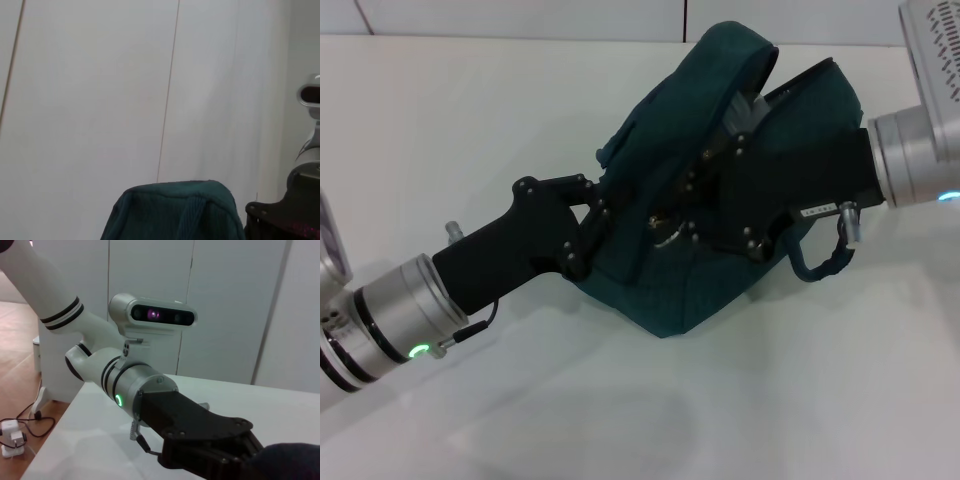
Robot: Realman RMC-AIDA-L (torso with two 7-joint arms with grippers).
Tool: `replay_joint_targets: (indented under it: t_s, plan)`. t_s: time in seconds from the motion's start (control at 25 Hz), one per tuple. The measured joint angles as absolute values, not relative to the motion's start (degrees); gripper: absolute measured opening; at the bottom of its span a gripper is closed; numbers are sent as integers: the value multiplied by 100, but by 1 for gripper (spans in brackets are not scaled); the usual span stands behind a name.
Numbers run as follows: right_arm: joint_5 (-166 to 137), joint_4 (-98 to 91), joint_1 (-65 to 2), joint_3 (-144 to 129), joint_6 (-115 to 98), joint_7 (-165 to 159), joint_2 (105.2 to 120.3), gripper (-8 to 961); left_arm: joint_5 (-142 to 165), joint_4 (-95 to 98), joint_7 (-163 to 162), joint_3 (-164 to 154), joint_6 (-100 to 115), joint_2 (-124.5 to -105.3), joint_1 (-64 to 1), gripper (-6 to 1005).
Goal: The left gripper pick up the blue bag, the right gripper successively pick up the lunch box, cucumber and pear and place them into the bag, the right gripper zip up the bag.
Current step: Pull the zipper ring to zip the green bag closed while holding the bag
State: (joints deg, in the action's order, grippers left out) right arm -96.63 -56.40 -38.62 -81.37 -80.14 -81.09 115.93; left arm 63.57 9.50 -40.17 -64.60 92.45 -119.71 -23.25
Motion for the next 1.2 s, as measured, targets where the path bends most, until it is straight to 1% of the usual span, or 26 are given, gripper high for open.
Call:
replay_joint_targets:
  t_s: [0.08,0.28,0.48,0.72,0.96,1.2]
  plan:
    - [-9656,-5642,-3842,-8136,-8002,-8022,11593,186,6355,950,-4013,-6460,9246,-11971,-2320,54]
    - [-9603,-5681,-3762,-8165,-7999,-7667,11607,137,6354,944,-4008,-6460,9246,-11971,-2305,54]
    - [-9283,-5707,-3603,-8174,-7991,-7306,11597,88,6342,940,-4007,-6459,9247,-11971,-2296,54]
    - [-8984,-5753,-3405,-8134,-7982,-6989,11583,51,6342,940,-4006,-6461,9249,-11971,-2286,54]
    - [-8663,-5737,-3222,-8127,-7942,-6586,11597,43,6342,941,-4007,-6460,9251,-11971,-2272,53]
    - [-8400,-5662,-3135,-8118,-7842,-6445,11578,37,6344,933,-3988,-6458,9236,-11970,-2238,53]
